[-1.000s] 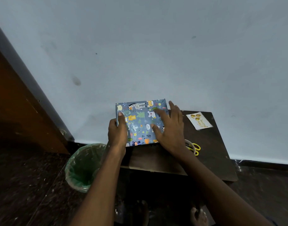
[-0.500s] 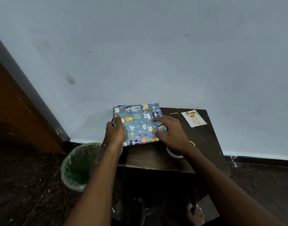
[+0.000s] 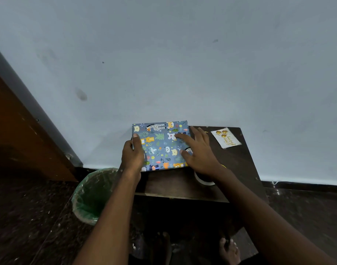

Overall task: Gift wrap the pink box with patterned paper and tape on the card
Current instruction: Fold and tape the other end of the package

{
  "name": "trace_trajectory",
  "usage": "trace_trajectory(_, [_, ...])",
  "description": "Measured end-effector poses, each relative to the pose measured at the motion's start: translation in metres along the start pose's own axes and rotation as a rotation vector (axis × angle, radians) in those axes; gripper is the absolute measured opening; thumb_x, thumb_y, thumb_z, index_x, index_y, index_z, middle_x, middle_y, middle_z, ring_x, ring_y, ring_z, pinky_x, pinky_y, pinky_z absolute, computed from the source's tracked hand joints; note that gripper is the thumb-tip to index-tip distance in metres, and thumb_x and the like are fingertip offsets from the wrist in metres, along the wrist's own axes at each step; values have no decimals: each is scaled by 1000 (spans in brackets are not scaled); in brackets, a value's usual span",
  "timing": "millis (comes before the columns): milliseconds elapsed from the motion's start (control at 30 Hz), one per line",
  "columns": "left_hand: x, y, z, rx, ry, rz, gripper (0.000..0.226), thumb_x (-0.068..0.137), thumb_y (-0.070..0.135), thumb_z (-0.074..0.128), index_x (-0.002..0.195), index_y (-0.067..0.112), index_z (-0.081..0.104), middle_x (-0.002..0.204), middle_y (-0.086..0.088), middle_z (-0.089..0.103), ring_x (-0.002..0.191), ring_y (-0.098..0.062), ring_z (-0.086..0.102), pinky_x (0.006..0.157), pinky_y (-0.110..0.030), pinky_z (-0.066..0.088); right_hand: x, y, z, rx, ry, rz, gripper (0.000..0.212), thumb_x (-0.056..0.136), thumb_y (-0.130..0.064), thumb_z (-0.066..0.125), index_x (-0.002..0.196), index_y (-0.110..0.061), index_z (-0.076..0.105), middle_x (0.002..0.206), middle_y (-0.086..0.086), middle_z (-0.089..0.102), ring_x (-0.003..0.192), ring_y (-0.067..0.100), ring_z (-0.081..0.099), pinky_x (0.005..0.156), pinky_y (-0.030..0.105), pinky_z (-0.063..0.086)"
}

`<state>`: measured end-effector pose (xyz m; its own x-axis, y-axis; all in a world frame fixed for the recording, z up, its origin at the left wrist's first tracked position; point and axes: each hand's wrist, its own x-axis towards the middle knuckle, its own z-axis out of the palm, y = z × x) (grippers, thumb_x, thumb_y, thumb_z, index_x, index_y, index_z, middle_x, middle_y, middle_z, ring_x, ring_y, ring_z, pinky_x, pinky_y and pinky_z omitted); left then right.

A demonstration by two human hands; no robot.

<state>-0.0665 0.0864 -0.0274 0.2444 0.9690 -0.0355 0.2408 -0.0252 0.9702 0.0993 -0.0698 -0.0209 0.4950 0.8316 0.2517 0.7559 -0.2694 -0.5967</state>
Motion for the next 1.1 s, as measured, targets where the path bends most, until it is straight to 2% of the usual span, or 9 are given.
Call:
trace_trajectory(167, [1, -4, 2, 8, 8, 0, 50, 109, 62, 39, 87, 18, 48, 79, 1, 50, 69, -17, 50, 61, -30, 40, -2, 0, -7, 56, 77, -21, 36, 81, 2, 59, 97, -24, 77, 144, 12, 51, 148, 27, 24, 116, 29, 17])
trace_trajectory(367, [10, -5, -1, 27, -6, -50, 61, 107, 66, 41, 73, 15, 45, 68, -4, 46, 69, -37, 53, 64, -35, 43, -4, 9, -35, 91, -95, 158, 66, 73, 7, 58, 134, -18, 57, 131, 4, 62, 123, 23, 56, 101, 41, 49])
trace_trajectory(467, [10, -7, -1, 12, 5, -88, 77, 106, 66, 42, 103, -9, 59, 89, -25, 60, 100, -41, 67, 72, -35, 45, -17, 19, -44, -37, -228, 235, 69, 74, -2, 68, 137, -26, 55, 116, -4, 66, 110, 19, 63, 91, 40, 56])
trace_trajectory(533, [8, -4, -1, -2, -14, -101, 76, 107, 63, 42, 110, -10, 60, 89, -24, 61, 89, -38, 69, 69, -32, 43, -24, 23, -43, -180, -208, 194, 51, 78, -6, 68, 123, -28, 66, 108, -4, 66, 106, 21, 63, 85, 39, 55])
trace_trajectory(600, [7, -2, 0, -8, -24, -107, 70, 109, 61, 41, 90, -4, 58, 74, -15, 51, 69, -26, 56, 64, -31, 40, -30, 26, -44, -240, -139, 213, 30, 86, -7, 63, 108, -27, 72, 106, -2, 66, 103, 23, 61, 79, 36, 51])
trace_trajectory(767, [4, 0, 4, 32, -58, -115, 61, 102, 70, 42, 62, 24, 35, 57, 5, 39, 57, -20, 39, 73, -38, 44, -42, 39, -58, -355, -37, 368, 28, 85, -8, 62, 108, -23, 70, 112, 2, 66, 110, 27, 63, 75, 32, 44])
trace_trajectory(867, [3, 0, 8, 108, -92, -99, 68, 93, 80, 40, 54, 24, 35, 51, 8, 39, 57, -23, 41, 69, -39, 40, -48, 44, -66, -382, -6, 435, 34, 82, -7, 65, 112, -21, 70, 124, 7, 67, 113, 30, 63, 75, 31, 43])
trace_trajectory(1000, [-2, 4, 17, 153, -117, -66, 62, 108, 61, 43, 67, 14, 44, 67, -6, 53, 63, -25, 54, 61, -32, 34, -51, 43, -73, -370, 43, 461, 16, 79, -6, 66, 89, -18, 64, 120, 12, 68, 102, 34, 65, 69, 30, 40])
trace_trajectory(1100, [-1, 2, 24, 246, -123, -44, 63, 108, 56, 47, 66, 10, 56, 75, -11, 66, 73, -30, 62, 66, -34, 41, -50, 40, -75, -377, 82, 460, 15, 83, -12, 68, 97, -16, 72, 120, 11, 59, 100, 35, 63, 72, 31, 39])
